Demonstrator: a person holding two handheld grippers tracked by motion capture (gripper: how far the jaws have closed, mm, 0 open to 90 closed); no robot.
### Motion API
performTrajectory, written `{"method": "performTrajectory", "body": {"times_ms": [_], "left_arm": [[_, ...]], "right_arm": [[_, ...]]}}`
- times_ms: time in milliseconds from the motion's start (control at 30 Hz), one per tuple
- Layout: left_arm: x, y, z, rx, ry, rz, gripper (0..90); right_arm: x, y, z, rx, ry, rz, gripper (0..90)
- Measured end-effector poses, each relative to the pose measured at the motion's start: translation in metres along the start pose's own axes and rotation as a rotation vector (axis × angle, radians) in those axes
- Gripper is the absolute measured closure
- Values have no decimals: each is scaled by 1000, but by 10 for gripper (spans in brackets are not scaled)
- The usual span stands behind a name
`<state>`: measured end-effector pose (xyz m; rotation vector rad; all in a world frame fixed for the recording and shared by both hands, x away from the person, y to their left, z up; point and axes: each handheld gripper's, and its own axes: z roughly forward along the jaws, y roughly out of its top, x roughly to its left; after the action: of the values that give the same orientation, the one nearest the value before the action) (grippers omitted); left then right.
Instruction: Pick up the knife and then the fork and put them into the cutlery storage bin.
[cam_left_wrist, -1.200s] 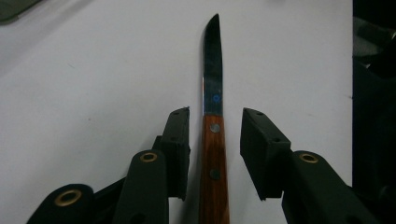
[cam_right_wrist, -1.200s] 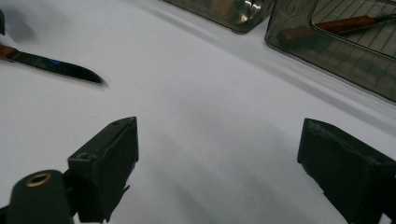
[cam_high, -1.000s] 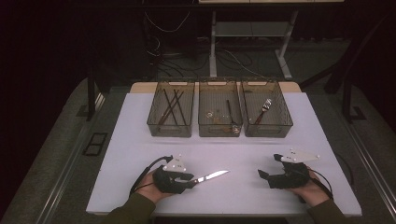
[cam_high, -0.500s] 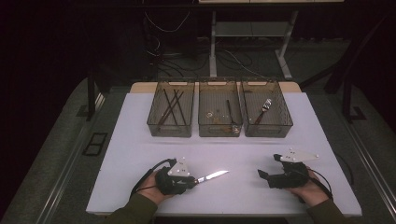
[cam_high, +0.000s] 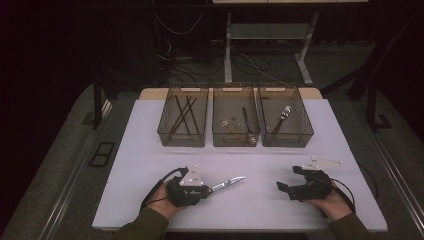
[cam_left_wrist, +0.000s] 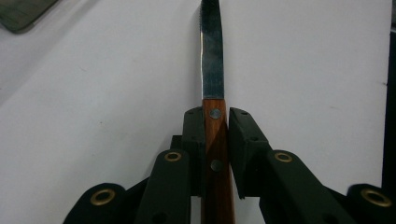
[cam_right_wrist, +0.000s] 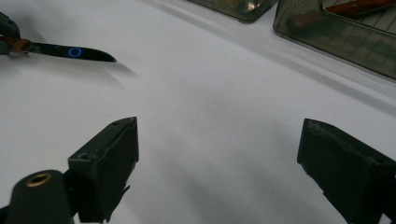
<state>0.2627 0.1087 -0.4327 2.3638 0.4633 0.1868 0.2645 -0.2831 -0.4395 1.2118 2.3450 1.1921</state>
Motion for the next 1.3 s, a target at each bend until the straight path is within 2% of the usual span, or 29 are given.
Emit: {"method": "performTrajectory", "body": {"times_ms": [100,267,500,700,900,1100,1300], "left_arm": [[0,2,-2,-31,2,-15,765],[2,9,-7,-93,12,-41,765],[5,20,-10,-143,24,-44,765],[5,28,-11,-182,41,-45,765],[7,39,-9,-216,53,-52,765],[8,52,-2,-241,55,-45,765],[7,60,4,-253,41,-36,765]], "right_arm": [[0,2,-1,6,33,10,127],[2,7,-4,-15,128,38,128],[6,14,1,-4,152,28,149],[10,20,3,-16,183,34,244],[16,33,7,-52,236,35,330],[29,47,21,-77,300,42,391],[36,59,33,-96,353,52,428]]}}
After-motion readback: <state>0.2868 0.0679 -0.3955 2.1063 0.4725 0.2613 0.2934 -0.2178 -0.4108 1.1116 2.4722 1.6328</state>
